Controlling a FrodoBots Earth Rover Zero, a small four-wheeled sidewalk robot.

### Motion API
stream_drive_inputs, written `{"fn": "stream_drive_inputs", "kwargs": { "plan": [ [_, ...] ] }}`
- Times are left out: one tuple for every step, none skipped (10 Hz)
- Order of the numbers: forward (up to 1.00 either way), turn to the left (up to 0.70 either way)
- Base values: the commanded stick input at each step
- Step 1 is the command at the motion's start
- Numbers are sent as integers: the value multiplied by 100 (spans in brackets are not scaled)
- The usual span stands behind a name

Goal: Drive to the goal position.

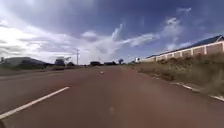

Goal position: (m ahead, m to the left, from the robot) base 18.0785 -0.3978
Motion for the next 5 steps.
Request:
{"fn": "stream_drive_inputs", "kwargs": {
  "plan": [
    [100, 0],
    [100, 0],
    [100, 0],
    [100, 0],
    [100, 0]
  ]
}}
